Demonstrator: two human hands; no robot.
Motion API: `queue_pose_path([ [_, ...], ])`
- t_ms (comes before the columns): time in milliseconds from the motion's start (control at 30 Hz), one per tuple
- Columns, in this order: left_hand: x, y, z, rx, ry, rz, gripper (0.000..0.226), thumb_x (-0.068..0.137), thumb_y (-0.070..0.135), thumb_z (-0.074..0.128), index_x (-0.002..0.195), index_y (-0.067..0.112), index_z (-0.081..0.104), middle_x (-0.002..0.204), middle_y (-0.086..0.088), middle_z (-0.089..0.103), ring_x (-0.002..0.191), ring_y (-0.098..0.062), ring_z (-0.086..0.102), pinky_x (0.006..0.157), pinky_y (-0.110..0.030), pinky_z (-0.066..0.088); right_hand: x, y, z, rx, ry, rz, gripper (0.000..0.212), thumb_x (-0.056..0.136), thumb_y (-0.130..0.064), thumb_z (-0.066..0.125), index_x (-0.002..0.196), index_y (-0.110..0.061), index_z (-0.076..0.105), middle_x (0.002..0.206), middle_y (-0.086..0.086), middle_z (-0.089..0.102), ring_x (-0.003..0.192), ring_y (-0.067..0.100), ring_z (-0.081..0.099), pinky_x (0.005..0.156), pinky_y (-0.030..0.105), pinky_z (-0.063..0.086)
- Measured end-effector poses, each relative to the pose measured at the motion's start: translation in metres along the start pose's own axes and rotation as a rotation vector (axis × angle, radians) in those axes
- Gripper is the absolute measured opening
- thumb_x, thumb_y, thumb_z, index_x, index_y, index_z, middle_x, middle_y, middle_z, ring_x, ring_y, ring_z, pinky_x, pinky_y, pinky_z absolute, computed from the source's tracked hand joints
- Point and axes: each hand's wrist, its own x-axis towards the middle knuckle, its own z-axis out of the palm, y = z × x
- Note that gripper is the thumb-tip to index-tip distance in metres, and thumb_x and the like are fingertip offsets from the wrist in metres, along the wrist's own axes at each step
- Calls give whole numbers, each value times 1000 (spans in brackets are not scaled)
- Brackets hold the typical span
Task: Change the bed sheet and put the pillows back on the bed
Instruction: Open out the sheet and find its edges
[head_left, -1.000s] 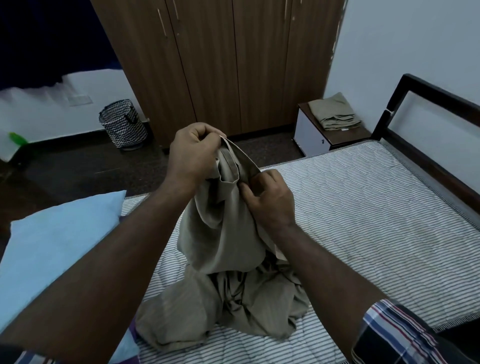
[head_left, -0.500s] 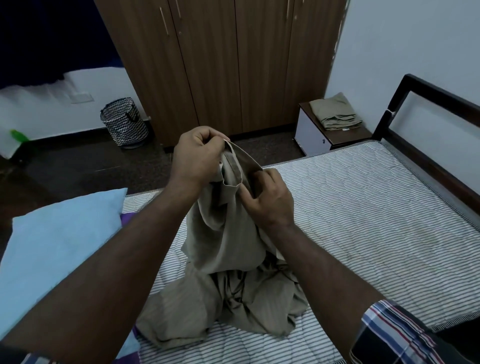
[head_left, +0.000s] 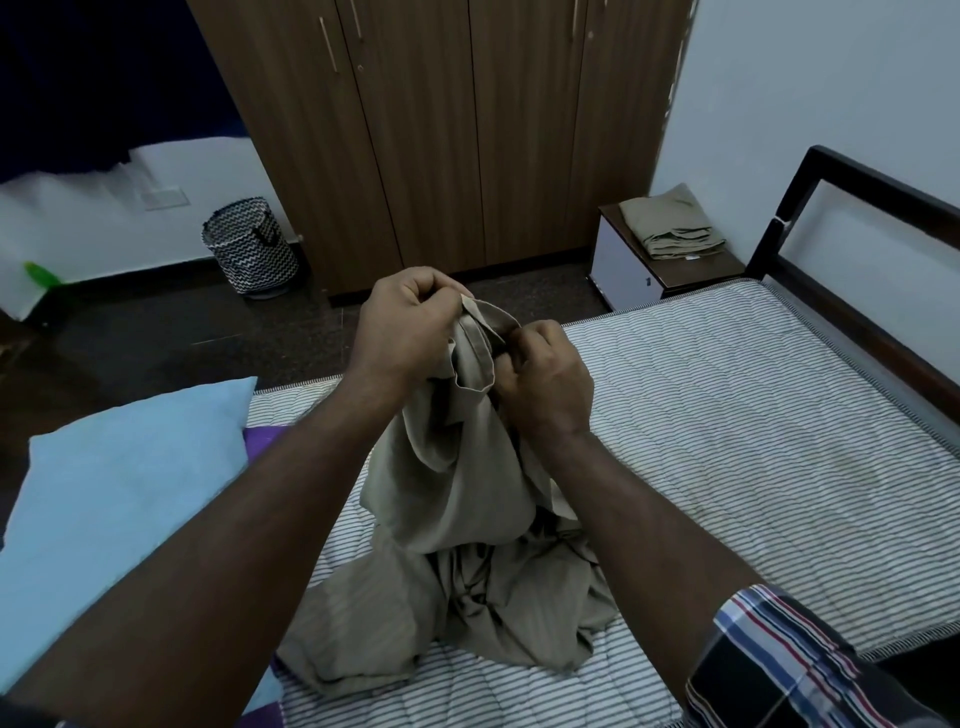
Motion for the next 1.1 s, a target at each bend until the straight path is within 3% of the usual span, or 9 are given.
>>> queue_pose_path([
  [200,2,-5,-6,-22,21,-32,24,84,5,53,75,13,74,75,4,72,73,-13,69,67,-36,58,-14,10,5,176,-71,30,15,79,-31,68,83,-16,67,91,-3,59,76,15,57,57,30,46],
  [333,1,-4,-3,-26,25,-32,26,85,4,52,74,14,73,73,4,71,71,-11,68,61,-27,56,-22,9,13,93,-142,74,23,79,-38,70,81,-16,63,91,-4,55,78,17,54,56,27,40],
  [467,0,-3,-2,-25,25,-28,26,84,4,52,73,15,73,74,4,71,71,-10,68,60,-25,55,-28,14,18,-7,-246,189,27,80,-42,65,79,-15,67,91,-3,51,85,23,56,61,32,44],
  [633,-2,-2,-4,-28,38,-31,26,83,4,52,73,14,74,71,3,70,67,-12,64,59,-30,54,-29,15,14,-130,-366,301,27,84,-31,62,92,-5,65,99,3,52,95,28,56,70,38,50],
  [867,-1,1,-24,-47,84,21,26,86,3,51,77,10,75,74,-4,71,67,-13,64,60,-29,53,-22,52,-5,-283,-395,455,13,85,-9,56,98,-8,56,107,9,58,106,34,58,78,40,47],
  [1100,9,-11,-47,-111,193,39,28,81,1,52,73,14,75,67,0,67,62,-9,60,56,-23,48,-24,86,-21,-429,-427,458,24,87,-10,59,110,-2,57,112,16,61,110,38,59,87,47,52],
])
